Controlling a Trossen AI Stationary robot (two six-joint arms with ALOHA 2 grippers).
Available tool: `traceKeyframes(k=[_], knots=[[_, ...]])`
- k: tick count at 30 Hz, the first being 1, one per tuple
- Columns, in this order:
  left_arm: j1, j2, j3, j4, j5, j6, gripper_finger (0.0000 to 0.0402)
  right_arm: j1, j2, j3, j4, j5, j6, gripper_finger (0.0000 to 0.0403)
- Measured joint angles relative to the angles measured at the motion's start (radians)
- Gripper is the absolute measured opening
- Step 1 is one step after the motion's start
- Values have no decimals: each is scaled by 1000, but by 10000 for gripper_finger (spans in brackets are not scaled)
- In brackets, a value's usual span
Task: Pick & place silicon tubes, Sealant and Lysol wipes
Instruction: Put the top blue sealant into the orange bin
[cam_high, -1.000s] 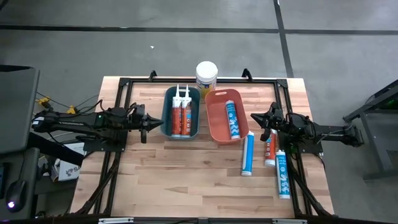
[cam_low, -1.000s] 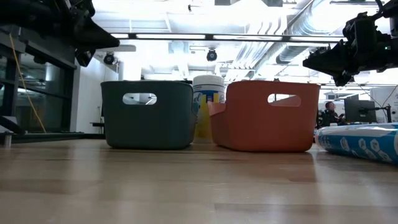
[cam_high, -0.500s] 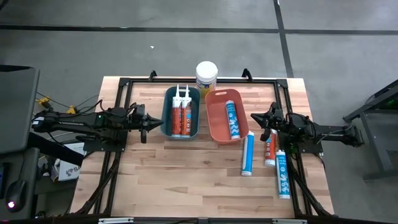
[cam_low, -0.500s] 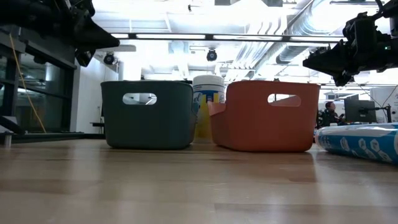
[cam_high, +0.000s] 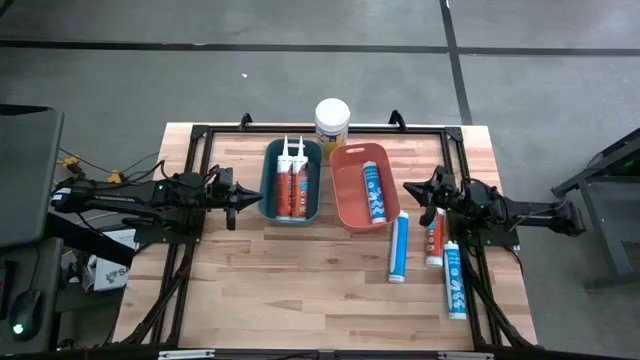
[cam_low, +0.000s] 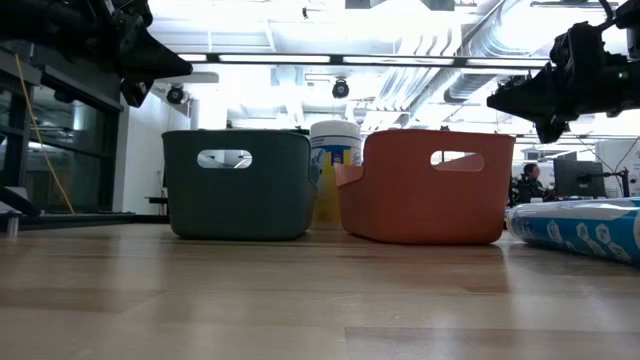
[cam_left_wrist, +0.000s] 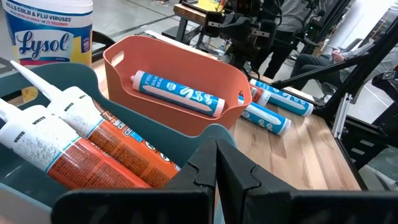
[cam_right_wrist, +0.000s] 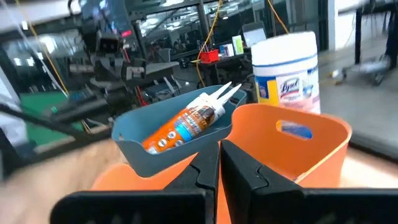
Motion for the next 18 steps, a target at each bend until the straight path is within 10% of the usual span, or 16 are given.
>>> traceKeyframes(k=[18], knots=[[0, 0, -1, 0, 0, 0, 0, 1, 34, 81, -139, 85, 149, 12]])
